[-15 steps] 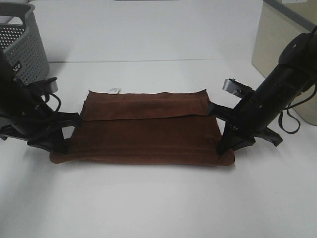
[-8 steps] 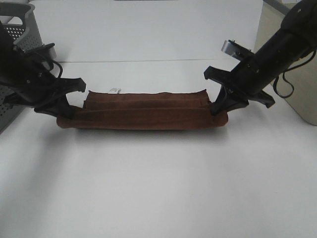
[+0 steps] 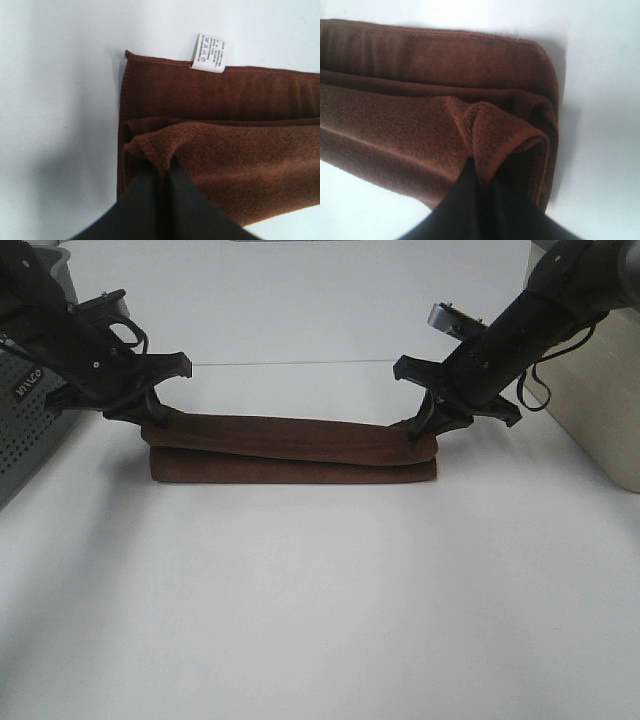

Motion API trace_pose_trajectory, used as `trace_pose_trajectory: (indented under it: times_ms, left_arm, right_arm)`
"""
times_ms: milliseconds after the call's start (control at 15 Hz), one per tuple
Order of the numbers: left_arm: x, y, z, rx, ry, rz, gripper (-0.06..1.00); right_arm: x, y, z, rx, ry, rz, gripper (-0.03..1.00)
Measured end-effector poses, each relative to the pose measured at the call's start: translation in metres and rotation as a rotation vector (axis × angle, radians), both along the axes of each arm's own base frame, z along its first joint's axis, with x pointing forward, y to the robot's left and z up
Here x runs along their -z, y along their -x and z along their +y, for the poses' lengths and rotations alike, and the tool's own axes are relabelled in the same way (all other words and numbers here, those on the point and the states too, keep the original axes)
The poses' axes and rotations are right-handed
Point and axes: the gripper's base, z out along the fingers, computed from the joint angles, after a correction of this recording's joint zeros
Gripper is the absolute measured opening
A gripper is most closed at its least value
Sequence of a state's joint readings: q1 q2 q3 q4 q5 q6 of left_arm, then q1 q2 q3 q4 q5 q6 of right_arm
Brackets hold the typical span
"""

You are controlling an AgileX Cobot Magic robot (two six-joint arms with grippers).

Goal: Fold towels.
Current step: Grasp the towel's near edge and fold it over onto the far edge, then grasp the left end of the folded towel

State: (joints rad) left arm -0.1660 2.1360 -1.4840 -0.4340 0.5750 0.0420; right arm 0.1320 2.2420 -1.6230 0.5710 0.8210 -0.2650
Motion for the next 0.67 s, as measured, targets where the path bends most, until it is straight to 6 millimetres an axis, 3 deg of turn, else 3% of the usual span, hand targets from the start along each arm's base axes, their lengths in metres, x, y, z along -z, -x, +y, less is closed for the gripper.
trace_pose_trajectory:
  times_ms: [200,267,533,600,667]
  left_arm:
    - [0.022,-0.008,-0.001,0.000,-0.006,0.034,0.08]
    - [0.025,-0.009,-0.001,0.000,-0.008,0.039,0.17]
    - [0.027,-0.008,-0.001,0.010,-0.012,0.053,0.73]
    - [0.028,-0.008,-0.001,0.021,-0.024,0.059,0.77]
    - [0.028,-0.008,0.000,0.021,-0.025,0.058,0.79]
  right_arm:
    - [0.015,-0.005,0.000,0.007,0.006,0.009,0.01]
    - [0.017,-0.005,0.000,0.008,0.006,0.014,0.08]
    - [0.018,-0.003,0.001,0.002,-0.003,0.036,0.70]
    - [0.018,-0.002,0.001,-0.007,-0.006,0.053,0.79]
    - [0.018,-0.001,0.001,-0.012,-0.007,0.060,0.80]
